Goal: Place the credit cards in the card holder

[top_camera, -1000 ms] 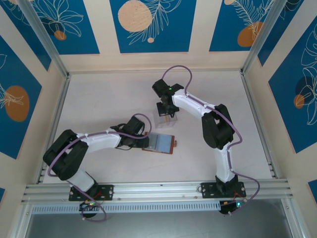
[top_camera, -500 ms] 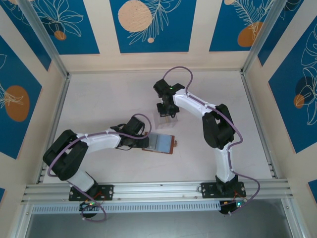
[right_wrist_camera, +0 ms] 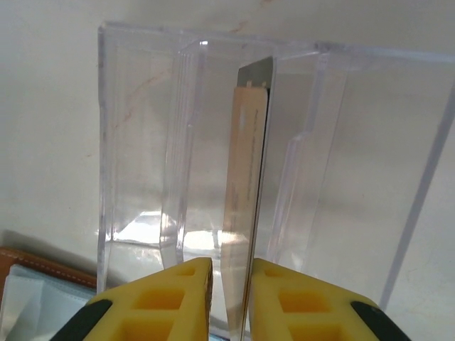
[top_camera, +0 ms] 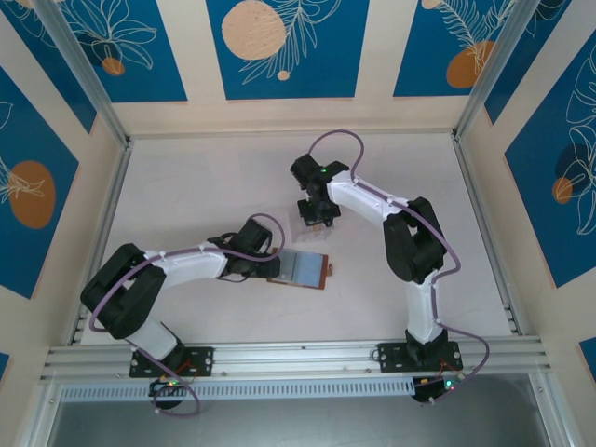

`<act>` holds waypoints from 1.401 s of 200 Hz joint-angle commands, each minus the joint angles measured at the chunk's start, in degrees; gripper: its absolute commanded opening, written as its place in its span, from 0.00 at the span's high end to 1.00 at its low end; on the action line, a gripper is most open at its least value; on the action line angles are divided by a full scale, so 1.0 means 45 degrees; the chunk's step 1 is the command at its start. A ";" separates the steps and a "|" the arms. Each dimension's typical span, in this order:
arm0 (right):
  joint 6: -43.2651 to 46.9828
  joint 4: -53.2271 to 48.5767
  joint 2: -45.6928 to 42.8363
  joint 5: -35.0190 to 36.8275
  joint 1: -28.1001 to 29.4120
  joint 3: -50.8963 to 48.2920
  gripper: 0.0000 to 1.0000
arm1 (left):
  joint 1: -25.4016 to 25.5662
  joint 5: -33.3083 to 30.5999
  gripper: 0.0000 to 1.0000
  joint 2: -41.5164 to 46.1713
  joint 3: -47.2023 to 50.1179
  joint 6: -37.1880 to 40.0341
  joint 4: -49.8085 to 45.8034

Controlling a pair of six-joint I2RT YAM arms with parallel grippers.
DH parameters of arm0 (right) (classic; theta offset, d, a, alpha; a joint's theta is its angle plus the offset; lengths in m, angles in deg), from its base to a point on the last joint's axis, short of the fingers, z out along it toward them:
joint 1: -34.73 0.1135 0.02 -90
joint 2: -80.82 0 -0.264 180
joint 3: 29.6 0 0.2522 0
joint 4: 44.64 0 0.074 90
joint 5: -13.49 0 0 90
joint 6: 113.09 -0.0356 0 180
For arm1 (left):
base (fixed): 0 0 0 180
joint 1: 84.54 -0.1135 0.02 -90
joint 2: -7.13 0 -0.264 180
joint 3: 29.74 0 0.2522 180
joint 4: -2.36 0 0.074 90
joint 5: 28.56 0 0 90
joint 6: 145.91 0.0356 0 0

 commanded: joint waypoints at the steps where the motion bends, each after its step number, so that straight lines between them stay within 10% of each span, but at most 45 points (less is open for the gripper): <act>1: -0.0197 -0.0415 -0.0726 0.0144 0.0152 -0.0448 0.77 | 0.0290 0.0553 0.53 -0.0645 0.0548 -0.0170 0.0140; 280: -0.0362 -0.0395 -0.1795 -0.0733 -0.0155 -0.1017 0.86 | 0.0289 0.0475 0.54 -0.0389 0.0691 -0.0268 0.0055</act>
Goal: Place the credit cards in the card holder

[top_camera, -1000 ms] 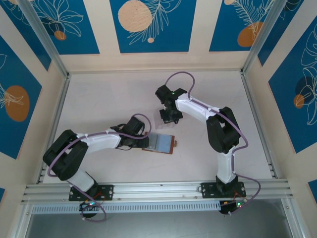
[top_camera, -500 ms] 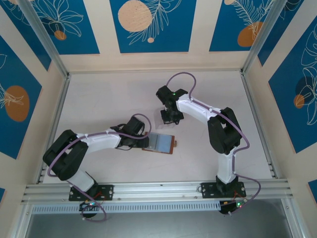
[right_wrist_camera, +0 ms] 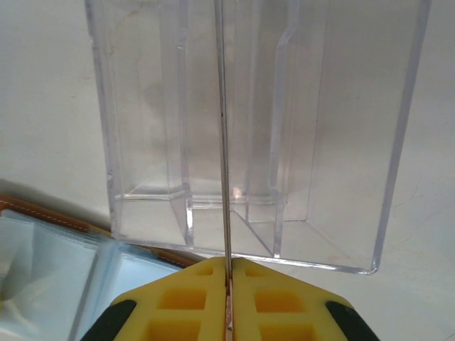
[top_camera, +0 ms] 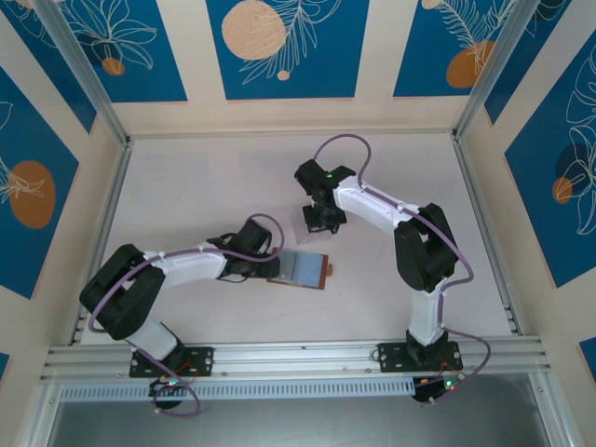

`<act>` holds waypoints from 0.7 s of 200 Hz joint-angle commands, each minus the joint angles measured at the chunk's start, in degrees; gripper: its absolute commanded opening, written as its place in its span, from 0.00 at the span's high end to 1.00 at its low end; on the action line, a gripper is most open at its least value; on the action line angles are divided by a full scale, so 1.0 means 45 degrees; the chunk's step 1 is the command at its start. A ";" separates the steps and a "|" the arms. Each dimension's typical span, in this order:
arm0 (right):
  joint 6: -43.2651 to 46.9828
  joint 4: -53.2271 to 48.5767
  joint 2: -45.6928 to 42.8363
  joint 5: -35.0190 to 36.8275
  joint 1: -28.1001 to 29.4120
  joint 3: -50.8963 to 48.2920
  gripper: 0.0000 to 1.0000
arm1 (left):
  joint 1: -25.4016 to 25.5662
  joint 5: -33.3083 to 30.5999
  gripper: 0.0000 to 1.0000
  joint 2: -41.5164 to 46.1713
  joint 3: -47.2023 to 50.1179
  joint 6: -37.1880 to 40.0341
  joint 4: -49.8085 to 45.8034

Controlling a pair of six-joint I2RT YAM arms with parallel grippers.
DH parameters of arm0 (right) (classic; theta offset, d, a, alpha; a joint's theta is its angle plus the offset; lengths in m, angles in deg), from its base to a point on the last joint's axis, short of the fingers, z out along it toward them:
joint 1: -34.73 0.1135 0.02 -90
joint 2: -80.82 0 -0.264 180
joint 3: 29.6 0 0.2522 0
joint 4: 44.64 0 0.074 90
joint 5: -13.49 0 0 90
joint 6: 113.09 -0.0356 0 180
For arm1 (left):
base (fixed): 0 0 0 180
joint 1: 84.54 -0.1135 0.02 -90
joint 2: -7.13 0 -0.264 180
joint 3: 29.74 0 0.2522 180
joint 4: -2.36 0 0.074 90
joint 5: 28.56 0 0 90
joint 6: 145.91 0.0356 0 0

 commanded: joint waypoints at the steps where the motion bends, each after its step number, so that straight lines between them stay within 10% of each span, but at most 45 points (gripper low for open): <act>1: 0.0185 -0.0090 -0.0522 -0.0687 -0.0199 0.0189 0.86 | 0.0292 0.0479 0.54 -0.0480 0.0581 -0.0179 -0.0073; 140: 0.0991 -0.0578 0.1233 0.0344 -0.0883 0.2323 0.70 | 0.0216 0.0611 0.52 0.1286 0.0245 -0.0148 -0.1094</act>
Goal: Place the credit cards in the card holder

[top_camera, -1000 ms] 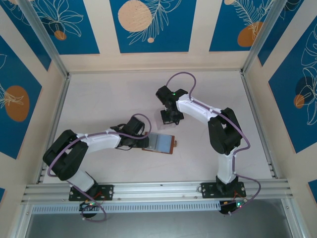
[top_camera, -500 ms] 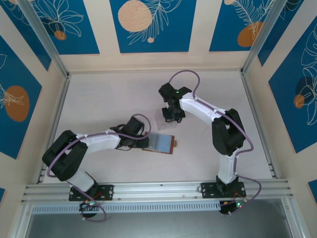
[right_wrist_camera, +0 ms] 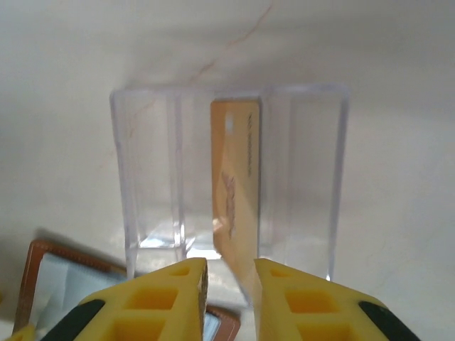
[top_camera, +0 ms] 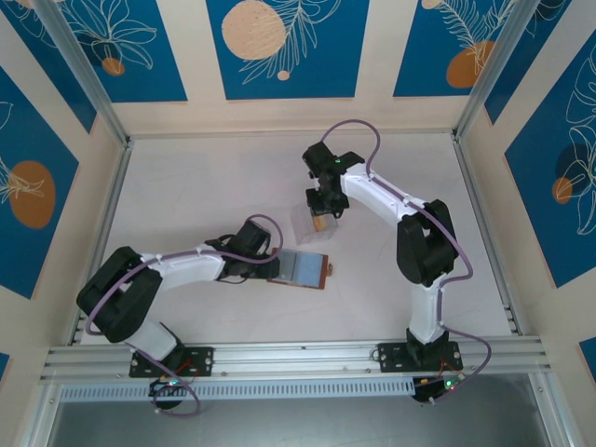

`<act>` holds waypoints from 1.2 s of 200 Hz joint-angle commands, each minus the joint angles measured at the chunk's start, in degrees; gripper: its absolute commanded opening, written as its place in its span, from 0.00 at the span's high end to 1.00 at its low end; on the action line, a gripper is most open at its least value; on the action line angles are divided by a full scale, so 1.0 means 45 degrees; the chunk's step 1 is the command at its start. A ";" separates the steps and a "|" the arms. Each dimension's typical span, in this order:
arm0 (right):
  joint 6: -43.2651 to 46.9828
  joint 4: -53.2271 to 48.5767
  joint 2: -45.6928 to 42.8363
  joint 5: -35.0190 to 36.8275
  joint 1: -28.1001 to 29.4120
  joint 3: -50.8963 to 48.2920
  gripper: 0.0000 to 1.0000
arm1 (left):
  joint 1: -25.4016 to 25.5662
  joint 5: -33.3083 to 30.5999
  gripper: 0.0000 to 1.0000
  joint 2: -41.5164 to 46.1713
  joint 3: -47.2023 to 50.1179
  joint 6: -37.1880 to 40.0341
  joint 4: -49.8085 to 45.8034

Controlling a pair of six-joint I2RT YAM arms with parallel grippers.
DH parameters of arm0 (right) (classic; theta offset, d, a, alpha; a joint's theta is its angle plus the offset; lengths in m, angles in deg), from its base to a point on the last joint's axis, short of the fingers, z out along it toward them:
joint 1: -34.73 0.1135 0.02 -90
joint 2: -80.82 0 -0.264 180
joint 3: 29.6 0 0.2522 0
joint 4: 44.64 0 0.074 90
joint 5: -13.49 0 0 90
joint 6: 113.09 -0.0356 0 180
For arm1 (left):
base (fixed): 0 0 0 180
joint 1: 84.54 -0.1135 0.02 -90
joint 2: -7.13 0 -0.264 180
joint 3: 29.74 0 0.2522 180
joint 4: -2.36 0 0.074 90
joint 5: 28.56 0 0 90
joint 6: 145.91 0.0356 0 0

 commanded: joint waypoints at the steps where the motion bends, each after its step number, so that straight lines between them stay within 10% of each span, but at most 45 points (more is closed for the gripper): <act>1: 0.0359 -0.0539 0.0554 0.0685 -0.0009 0.0568 0.70 | 0.0188 0.0521 0.52 0.0896 0.0019 -0.0135 -0.1128; 52: 0.0401 -0.0230 0.0840 0.0618 -0.0003 0.0397 0.65 | -0.0494 0.1082 0.44 0.2003 -0.1825 0.0364 -0.2606; 240: 0.0450 0.0350 0.1104 0.0595 0.0081 -0.0411 0.64 | -0.1531 0.0758 0.43 -0.6237 -0.8804 0.1011 -0.2634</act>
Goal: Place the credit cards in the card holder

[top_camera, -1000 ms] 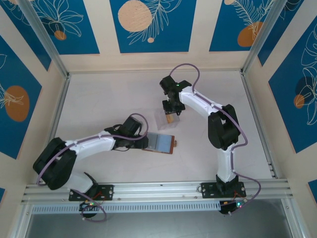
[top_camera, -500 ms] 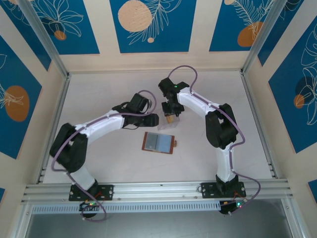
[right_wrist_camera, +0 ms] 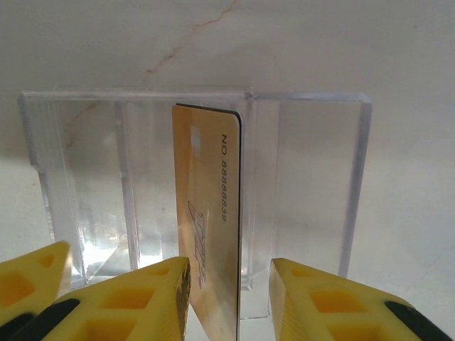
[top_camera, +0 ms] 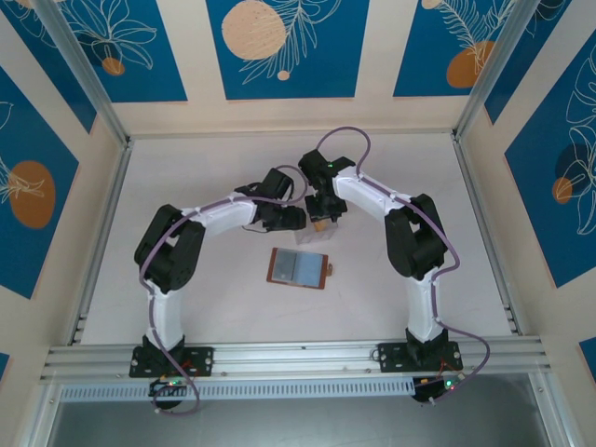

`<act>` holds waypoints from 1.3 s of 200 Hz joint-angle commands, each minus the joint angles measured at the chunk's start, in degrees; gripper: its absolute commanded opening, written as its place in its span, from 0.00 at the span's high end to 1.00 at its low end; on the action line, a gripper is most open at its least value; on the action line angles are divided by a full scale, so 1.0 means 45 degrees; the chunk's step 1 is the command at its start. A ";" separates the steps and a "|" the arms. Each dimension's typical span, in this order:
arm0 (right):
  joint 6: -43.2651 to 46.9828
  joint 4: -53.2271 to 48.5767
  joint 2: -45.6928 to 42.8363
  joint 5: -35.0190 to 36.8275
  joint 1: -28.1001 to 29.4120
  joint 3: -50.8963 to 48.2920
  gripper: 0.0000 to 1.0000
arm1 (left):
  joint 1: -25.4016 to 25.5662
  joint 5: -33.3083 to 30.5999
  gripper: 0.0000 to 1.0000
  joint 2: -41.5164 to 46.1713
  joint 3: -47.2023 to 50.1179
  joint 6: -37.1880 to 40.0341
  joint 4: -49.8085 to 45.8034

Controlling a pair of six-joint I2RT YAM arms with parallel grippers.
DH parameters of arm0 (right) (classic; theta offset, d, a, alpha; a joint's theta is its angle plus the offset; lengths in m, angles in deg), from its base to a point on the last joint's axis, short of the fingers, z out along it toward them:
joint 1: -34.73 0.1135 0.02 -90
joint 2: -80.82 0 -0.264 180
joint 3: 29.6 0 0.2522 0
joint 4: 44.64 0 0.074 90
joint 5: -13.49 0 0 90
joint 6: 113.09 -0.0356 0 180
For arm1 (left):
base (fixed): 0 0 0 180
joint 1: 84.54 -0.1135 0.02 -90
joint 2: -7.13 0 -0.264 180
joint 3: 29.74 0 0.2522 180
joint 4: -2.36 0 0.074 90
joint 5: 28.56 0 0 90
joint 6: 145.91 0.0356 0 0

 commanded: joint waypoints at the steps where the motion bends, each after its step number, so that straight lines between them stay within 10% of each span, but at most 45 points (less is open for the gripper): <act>1: 0.0207 0.0059 0.0161 0.0001 0.0017 -0.0158 0.64 | -0.0122 -0.0422 0.43 -0.0404 -0.0395 0.0282 -0.0282; 260: 0.0485 -0.0044 -0.0359 0.2335 0.0094 -0.0498 0.82 | -0.0183 -0.0800 0.45 -0.0590 0.1251 0.0035 0.0489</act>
